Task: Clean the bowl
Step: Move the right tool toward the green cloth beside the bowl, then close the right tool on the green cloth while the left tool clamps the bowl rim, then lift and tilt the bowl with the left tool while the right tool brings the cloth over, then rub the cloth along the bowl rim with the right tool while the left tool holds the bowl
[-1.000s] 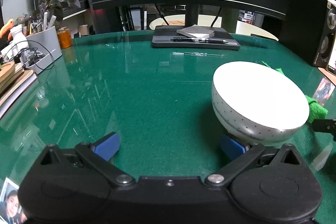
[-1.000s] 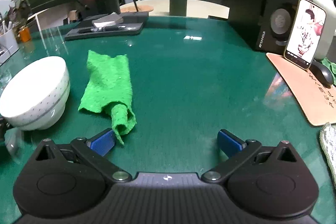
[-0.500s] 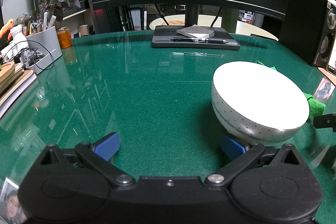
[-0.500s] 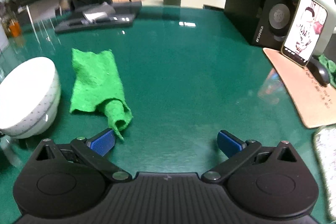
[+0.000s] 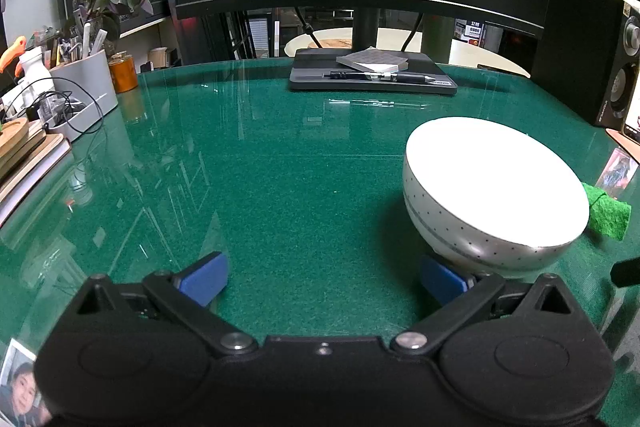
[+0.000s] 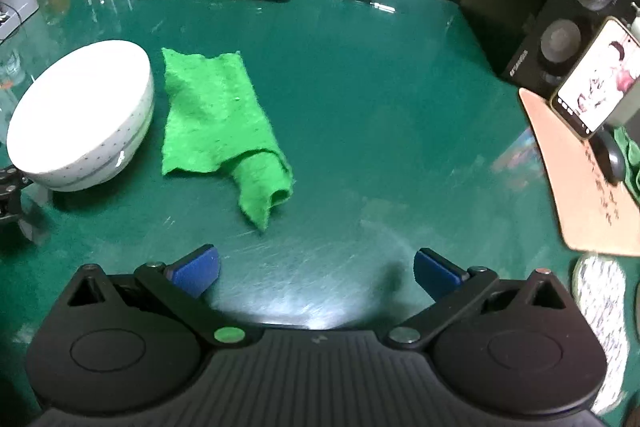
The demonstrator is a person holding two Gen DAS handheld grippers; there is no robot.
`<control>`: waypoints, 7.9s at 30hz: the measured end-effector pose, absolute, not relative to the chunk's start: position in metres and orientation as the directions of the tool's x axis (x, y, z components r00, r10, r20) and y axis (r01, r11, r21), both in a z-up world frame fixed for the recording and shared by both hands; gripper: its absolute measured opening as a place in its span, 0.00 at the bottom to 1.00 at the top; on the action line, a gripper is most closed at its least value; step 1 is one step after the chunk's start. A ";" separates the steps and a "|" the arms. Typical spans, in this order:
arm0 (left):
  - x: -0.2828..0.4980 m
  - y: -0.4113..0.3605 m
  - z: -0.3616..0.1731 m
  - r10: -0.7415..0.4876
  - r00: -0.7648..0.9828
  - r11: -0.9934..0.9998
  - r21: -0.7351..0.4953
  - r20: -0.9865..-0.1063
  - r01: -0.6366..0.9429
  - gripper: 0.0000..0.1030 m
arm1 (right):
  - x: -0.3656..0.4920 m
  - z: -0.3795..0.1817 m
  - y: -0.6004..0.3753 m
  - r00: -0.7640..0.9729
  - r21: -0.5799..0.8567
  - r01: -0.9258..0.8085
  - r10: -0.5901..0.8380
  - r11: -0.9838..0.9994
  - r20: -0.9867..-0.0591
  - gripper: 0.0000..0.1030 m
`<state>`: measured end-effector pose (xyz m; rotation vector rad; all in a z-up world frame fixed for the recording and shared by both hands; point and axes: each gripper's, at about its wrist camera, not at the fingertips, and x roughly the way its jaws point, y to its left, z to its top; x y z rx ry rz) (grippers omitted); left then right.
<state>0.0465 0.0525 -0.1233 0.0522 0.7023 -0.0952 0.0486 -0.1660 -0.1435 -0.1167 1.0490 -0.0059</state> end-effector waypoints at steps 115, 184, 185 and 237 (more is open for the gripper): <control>0.128 0.014 -0.093 -0.386 0.457 0.888 -0.188 -0.801 0.421 0.32 | 0.005 -0.097 -0.122 0.527 0.132 -0.538 0.455 0.832 -0.718 0.08; 0.118 0.002 -0.082 -0.262 0.259 0.831 -0.081 -0.930 0.550 0.40 | 0.040 -0.096 -0.121 0.459 -0.017 -0.674 0.401 0.738 -0.793 0.10; 0.118 0.002 -0.082 -0.263 0.256 0.830 -0.083 -0.930 0.552 0.40 | 0.040 -0.096 -0.121 0.461 -0.014 -0.665 0.396 0.746 -0.794 0.10; 0.130 -0.003 -0.088 -0.284 0.180 0.772 -0.113 -0.942 0.626 0.52 | 0.061 -0.096 -0.118 0.374 -0.079 -0.762 0.338 0.643 -0.863 0.10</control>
